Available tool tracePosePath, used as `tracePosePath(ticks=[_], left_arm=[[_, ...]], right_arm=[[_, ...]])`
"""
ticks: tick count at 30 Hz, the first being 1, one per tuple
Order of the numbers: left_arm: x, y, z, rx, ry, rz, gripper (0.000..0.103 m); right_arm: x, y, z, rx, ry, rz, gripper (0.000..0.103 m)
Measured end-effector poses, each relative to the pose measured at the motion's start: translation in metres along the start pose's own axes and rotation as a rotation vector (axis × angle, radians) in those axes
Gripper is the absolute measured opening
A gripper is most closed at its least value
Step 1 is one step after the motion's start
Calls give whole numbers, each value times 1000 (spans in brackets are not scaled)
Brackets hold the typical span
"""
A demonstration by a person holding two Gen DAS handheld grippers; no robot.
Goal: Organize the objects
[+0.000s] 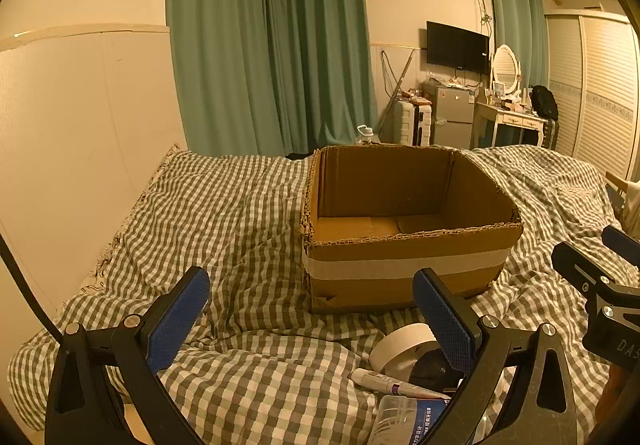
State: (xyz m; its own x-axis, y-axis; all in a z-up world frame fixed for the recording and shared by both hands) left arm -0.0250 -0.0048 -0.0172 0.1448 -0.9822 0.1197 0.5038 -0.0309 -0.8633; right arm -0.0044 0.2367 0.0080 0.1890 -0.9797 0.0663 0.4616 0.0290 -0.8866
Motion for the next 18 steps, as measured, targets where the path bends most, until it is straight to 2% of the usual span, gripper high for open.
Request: tracePosePath(ticks=[18], left_arm=[[-2, 1, 2, 4, 18, 10, 103]], right_arm=[[0, 1, 0, 1, -2, -1, 103]])
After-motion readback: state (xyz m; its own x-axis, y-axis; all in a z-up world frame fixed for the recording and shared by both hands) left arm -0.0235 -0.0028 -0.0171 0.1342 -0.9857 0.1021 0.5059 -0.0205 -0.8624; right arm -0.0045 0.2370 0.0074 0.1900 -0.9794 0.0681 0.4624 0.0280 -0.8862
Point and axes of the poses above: each gripper's, at about its wrist camera, not at the fingertips, and z roughly against the way its jaws point, x to its left, y to its underside, the point moved 4 cm from there along -z, roughly the way its jaws point, and after that the axes turned 7 degrees about -y, right-handed, at the moved point
